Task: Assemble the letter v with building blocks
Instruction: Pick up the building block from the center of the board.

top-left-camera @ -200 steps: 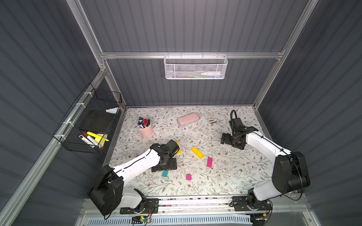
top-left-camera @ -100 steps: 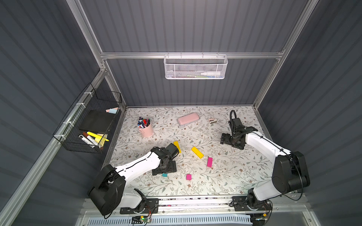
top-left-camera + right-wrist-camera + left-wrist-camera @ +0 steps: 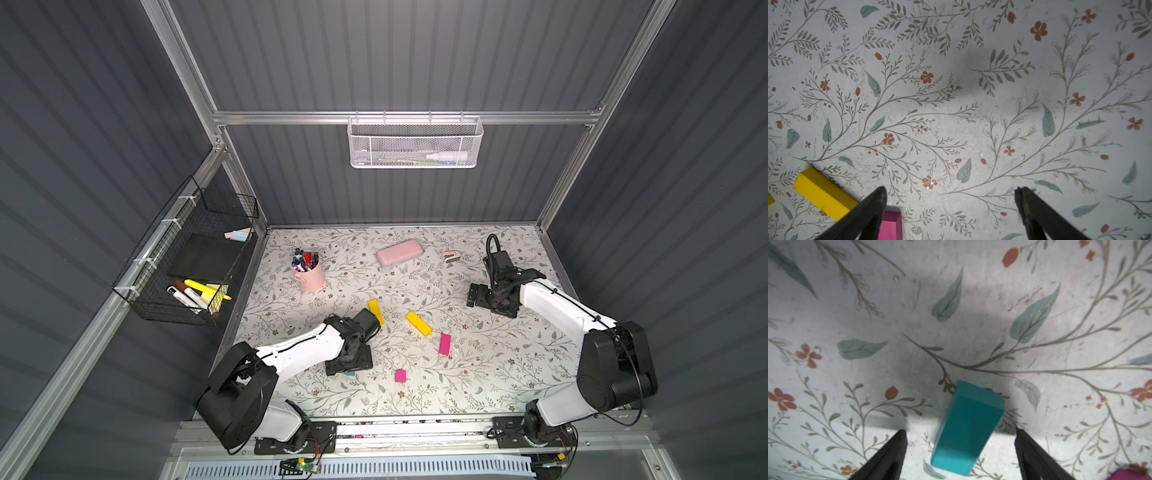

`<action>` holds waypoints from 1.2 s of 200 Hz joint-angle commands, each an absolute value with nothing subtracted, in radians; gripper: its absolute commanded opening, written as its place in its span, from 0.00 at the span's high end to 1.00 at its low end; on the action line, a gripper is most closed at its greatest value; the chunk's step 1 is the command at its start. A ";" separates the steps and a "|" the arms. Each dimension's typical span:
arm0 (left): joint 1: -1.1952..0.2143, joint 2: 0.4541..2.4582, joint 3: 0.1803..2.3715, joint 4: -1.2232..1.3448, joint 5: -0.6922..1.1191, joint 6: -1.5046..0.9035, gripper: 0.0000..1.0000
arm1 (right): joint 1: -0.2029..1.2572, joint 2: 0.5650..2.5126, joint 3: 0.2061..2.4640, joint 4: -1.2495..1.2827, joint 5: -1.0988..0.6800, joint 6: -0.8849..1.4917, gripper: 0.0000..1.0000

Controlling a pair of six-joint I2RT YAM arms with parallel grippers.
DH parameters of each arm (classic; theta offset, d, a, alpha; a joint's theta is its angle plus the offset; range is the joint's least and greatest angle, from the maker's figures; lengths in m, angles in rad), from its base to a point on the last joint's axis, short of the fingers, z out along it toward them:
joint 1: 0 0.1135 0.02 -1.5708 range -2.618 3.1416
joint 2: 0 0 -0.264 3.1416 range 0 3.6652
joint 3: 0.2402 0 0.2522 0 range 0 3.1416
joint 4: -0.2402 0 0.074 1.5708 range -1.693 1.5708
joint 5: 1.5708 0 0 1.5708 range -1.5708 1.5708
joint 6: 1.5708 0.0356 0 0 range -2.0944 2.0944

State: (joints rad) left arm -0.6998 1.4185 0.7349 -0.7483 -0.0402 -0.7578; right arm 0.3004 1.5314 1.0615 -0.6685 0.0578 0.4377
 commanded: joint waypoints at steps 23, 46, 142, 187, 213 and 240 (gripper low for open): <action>-0.704 1.424 0.721 -0.747 -0.057 -0.753 0.24 | 0.307 1.537 1.083 -0.694 0.082 0.446 0.01; -0.704 1.442 0.721 -0.737 -0.066 -0.752 0.30 | 0.307 1.537 1.086 -0.697 0.083 0.446 0.01; -0.706 1.464 0.719 -0.708 -0.057 -0.731 0.68 | 0.310 1.531 1.089 -0.710 0.098 0.449 0.01; -0.710 1.457 0.742 -0.712 -0.060 -0.730 0.85 | 0.311 1.537 1.100 -0.712 0.098 0.448 0.01; -0.713 1.457 0.748 -0.701 -0.069 -0.737 0.91 | 0.311 1.535 1.100 -0.714 0.096 0.448 0.01; -0.723 1.458 0.766 -0.705 -0.082 -0.750 0.92 | 0.313 1.529 1.097 -0.717 0.102 0.446 0.01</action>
State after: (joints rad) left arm -0.7109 1.4425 0.7353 -0.6903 -0.0483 -0.7376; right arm 0.3069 1.5314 1.0805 -0.6861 0.0837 0.4381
